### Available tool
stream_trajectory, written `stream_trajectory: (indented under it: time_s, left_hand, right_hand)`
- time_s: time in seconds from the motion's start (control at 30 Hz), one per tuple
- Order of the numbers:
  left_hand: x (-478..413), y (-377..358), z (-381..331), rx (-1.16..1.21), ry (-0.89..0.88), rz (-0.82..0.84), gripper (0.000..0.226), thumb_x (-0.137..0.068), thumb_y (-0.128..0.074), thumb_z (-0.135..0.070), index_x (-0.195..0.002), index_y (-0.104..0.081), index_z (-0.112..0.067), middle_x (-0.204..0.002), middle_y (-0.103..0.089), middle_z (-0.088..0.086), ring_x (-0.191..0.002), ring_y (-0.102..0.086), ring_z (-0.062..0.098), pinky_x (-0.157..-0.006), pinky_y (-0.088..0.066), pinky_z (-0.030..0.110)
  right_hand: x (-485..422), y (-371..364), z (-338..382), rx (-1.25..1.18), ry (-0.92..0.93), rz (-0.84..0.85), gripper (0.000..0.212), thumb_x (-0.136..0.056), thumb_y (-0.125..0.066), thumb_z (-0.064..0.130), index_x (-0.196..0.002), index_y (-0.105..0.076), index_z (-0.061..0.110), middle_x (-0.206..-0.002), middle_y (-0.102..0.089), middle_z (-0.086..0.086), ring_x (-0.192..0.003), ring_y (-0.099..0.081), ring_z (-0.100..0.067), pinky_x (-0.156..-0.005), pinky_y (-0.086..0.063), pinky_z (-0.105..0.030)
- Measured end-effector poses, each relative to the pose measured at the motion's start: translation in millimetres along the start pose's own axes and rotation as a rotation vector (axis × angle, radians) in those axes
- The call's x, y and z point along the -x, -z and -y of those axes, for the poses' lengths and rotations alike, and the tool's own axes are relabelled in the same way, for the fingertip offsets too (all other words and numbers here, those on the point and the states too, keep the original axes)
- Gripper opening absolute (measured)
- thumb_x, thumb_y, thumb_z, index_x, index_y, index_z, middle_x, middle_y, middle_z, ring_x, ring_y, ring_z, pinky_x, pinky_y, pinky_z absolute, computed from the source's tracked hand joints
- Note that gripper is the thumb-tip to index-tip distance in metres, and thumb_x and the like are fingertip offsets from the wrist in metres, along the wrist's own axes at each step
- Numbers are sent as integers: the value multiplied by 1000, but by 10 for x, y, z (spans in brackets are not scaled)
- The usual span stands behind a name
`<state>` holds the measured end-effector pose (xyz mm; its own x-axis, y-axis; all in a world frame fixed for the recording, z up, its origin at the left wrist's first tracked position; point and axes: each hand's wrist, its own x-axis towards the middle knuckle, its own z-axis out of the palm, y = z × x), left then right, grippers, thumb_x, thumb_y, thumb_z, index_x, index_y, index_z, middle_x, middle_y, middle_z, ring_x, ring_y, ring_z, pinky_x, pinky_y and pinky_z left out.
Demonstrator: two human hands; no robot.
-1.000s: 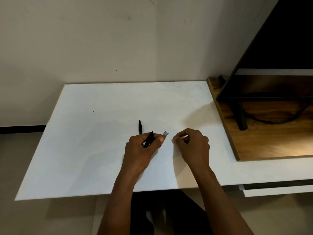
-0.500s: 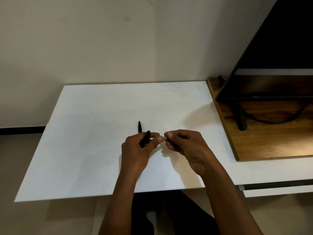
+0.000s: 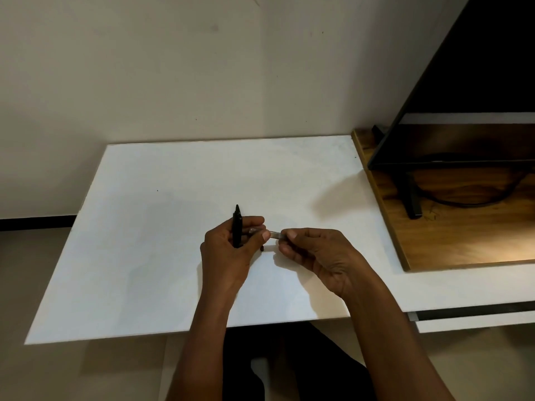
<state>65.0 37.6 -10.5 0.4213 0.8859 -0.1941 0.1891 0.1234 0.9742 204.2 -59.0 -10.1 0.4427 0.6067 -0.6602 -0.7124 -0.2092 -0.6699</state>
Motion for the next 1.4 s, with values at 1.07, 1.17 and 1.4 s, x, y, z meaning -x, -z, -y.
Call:
stream_trajectory:
  time_s: [1.07,1.17,1.4]
  left_hand:
    - [-16,42,10,83,69,-45,14,-83,-79,-15,-93,-78,-25,-90,-80,-3,-90,-75,19,-83,-58,30]
    - [-16,41,5,15,17,-52,15,-84,-78,-15,-96,-78,-23,-90,-79,-7,-86,-74,9,-79,-54,22]
    - [-1,13,-20,-158,-128,-38,16,-85,-76,-14,-99,-78,-23,-94,-77,-13,-88,-71,2,-81,-52,14]
  right_hand:
    - [3,-10,9,-12,59,33,12,-85,-68,-9,-95,-74,-9,-85,-76,-20,-75,-76,-25,-73,-63,-27]
    - [2,-12,9,-29,51,49,13,-86,-67,-10,-96,-74,-10,-88,-76,-21,-77,-76,-26,-73,-63,-27]
    - [19,-13,18,-42,44,55,16,-83,-68,-13,-98,-74,-12,-94,-76,-25,-81,-77,-29,-72,-63,-27]
